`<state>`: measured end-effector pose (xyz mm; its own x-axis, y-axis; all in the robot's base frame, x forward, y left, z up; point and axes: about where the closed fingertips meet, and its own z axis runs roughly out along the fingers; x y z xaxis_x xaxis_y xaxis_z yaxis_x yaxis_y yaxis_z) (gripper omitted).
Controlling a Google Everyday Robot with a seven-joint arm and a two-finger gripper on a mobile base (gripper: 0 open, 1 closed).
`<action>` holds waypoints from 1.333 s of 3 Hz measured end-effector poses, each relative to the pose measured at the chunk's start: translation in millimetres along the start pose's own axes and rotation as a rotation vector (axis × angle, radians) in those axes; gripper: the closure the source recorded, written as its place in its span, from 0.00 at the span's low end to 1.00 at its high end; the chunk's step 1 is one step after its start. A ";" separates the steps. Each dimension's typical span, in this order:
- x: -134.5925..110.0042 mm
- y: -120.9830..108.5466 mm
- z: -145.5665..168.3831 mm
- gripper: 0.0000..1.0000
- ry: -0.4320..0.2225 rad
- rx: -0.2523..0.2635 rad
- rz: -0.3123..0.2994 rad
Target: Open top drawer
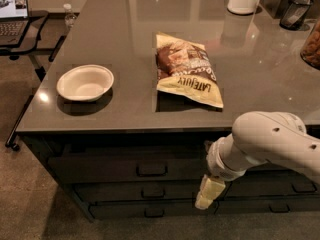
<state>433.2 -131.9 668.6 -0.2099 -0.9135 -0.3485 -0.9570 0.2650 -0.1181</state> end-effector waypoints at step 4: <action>6.2 41.7 2.6 0.00 0.083 -0.148 0.028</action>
Offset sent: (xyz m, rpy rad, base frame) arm 0.0330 0.0156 -0.0416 -0.0221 0.0381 0.0526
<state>392.5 -125.7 659.1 -0.2465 -0.9306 -0.2707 -0.9684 0.2476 0.0306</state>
